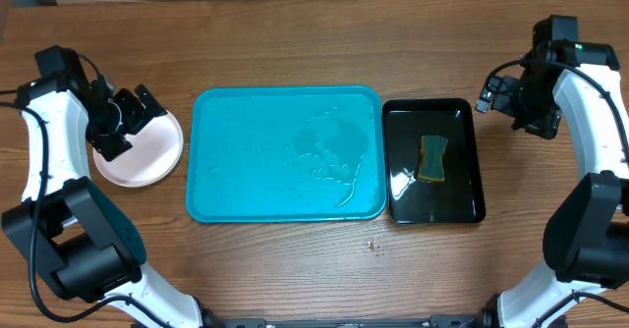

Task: Clean dirty plates on tray and stack at the side

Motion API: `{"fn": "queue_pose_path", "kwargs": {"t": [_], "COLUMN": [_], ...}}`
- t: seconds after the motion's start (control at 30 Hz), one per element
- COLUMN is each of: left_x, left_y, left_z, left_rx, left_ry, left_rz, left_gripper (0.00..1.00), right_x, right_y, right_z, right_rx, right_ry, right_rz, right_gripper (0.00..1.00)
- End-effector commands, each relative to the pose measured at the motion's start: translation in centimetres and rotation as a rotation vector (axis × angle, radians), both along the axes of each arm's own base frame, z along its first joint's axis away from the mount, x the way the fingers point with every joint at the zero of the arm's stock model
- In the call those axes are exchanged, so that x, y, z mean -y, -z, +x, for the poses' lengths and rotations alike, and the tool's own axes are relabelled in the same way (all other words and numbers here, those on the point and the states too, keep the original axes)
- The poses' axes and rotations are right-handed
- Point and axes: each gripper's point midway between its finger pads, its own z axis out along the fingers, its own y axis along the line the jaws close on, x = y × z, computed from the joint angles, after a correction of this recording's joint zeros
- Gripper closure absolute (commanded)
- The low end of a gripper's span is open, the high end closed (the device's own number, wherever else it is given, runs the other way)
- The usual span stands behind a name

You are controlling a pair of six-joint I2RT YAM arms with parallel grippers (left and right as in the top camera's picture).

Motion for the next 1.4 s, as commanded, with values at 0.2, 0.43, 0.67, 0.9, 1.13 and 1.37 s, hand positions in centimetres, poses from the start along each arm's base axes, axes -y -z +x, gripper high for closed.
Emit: {"fn": "queue_pose_path", "kwargs": {"t": [0.2, 0.43, 0.67, 0.9, 1.13, 1.37], "left_x": [0.2, 0.2, 0.2, 0.2, 0.2, 0.2], "left_y": [-0.1, -0.1, -0.1, -0.1, -0.1, -0.1], "left_z": [0.1, 0.1, 0.1, 0.1, 0.1, 0.1], "left_rx": [0.015, 0.015, 0.015, 0.015, 0.015, 0.015], "left_ry": [0.026, 0.026, 0.026, 0.026, 0.025, 0.026], "left_rz": [-0.011, -0.011, -0.011, -0.011, -0.012, -0.011], "left_gripper": [0.0, 0.0, 0.0, 0.0, 0.0, 0.0], "right_x": [0.1, -0.9, -4.6, -7.9, -7.5, -5.7], "right_y": [-0.7, -2.0, -10.5, -23.3, -32.7, -36.1], "right_z": [0.3, 0.4, -0.7, -7.3, -18.4, -29.3], "right_rx": [0.022, 0.061, 0.294, 0.682, 1.078, 1.377], "right_ry": [0.002, -0.024, -0.117, -0.207, -0.236, -0.221], "right_rz": [-0.006, -0.011, -0.029, -0.031, -0.071, -0.121], "right_gripper": [0.0, 0.0, 0.0, 0.0, 0.0, 0.0]}}
